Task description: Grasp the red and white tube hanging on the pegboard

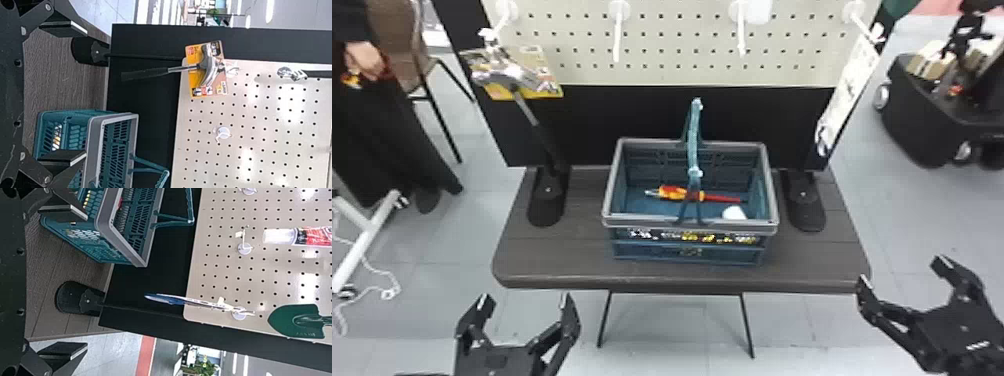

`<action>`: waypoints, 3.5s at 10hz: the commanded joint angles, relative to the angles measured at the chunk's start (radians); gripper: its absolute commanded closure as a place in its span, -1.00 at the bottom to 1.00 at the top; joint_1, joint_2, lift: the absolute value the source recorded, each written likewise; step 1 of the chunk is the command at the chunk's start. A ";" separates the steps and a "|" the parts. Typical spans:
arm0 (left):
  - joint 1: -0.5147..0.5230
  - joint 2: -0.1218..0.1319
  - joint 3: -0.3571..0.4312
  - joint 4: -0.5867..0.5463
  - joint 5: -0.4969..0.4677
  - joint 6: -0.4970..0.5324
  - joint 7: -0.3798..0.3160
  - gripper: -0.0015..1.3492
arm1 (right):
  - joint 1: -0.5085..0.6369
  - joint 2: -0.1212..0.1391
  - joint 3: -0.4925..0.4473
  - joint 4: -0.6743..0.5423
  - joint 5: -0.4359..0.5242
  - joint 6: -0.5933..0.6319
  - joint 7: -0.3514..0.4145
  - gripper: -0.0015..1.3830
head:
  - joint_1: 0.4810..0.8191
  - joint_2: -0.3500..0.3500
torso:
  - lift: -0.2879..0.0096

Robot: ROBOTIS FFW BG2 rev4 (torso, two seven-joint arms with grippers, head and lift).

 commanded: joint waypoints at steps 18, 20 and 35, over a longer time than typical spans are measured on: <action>-0.045 0.080 -0.043 -0.012 0.035 0.020 0.041 -0.69 | -0.515 -0.189 0.048 -0.281 -0.076 0.502 0.278 -0.83 | 1.00 0.02 | 0.27; -0.071 0.124 -0.075 -0.015 0.058 0.017 0.078 -0.69 | -0.610 -0.241 0.086 -0.261 -0.105 0.516 0.276 -0.84 | 1.00 0.02 | 0.27; -0.185 0.201 -0.149 0.015 0.107 0.012 0.126 -0.69 | -1.400 -0.526 0.598 0.266 -0.426 0.517 0.261 -0.86 | 1.00 0.02 | 0.27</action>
